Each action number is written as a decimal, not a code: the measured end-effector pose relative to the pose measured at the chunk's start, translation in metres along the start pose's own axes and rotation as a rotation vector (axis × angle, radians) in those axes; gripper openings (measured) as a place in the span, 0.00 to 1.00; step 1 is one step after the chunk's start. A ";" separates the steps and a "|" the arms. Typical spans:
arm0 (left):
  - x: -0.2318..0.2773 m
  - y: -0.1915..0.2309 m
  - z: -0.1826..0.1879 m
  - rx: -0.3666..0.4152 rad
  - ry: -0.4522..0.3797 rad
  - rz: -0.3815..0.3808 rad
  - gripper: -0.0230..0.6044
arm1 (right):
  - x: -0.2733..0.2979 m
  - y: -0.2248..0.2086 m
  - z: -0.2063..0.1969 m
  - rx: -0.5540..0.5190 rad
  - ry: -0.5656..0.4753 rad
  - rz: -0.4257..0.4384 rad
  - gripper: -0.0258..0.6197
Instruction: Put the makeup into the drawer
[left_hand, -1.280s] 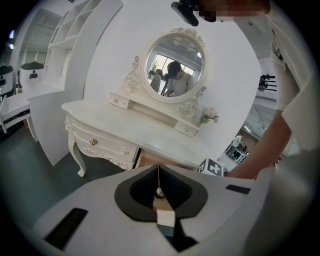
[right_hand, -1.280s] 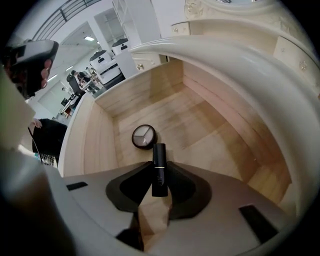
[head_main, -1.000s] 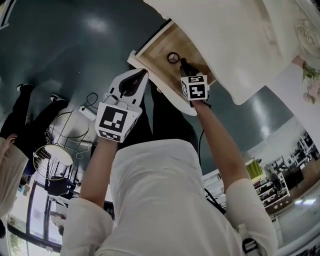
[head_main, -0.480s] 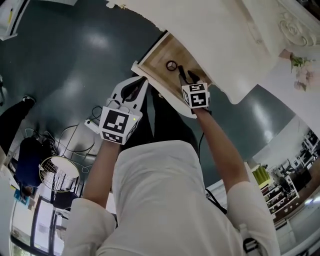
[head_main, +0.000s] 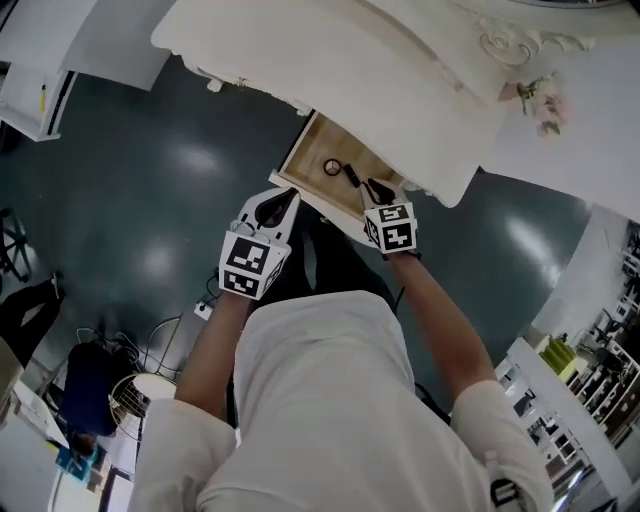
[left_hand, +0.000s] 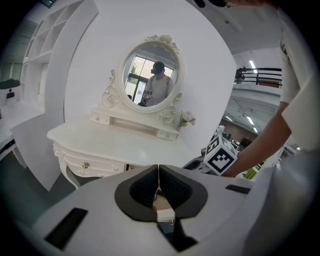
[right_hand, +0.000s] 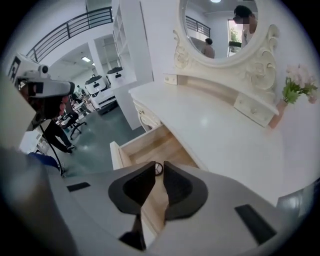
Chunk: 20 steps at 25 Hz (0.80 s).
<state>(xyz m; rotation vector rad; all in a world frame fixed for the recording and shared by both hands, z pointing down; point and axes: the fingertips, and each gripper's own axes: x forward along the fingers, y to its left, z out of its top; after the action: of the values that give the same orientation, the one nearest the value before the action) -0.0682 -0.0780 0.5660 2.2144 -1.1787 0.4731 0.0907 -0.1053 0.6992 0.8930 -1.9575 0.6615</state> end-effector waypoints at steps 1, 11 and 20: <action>-0.002 -0.003 0.003 0.016 0.000 -0.011 0.07 | -0.009 0.000 0.005 0.008 -0.022 -0.011 0.14; -0.029 -0.021 0.041 0.097 -0.035 -0.113 0.07 | -0.118 -0.005 0.061 0.001 -0.285 -0.114 0.09; -0.060 -0.051 0.115 0.097 -0.171 -0.125 0.07 | -0.231 -0.029 0.099 0.044 -0.539 -0.200 0.09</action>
<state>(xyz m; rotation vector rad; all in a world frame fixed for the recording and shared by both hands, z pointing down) -0.0539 -0.0909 0.4277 2.4351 -1.1152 0.3000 0.1516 -0.1174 0.4543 1.3826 -2.2802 0.3695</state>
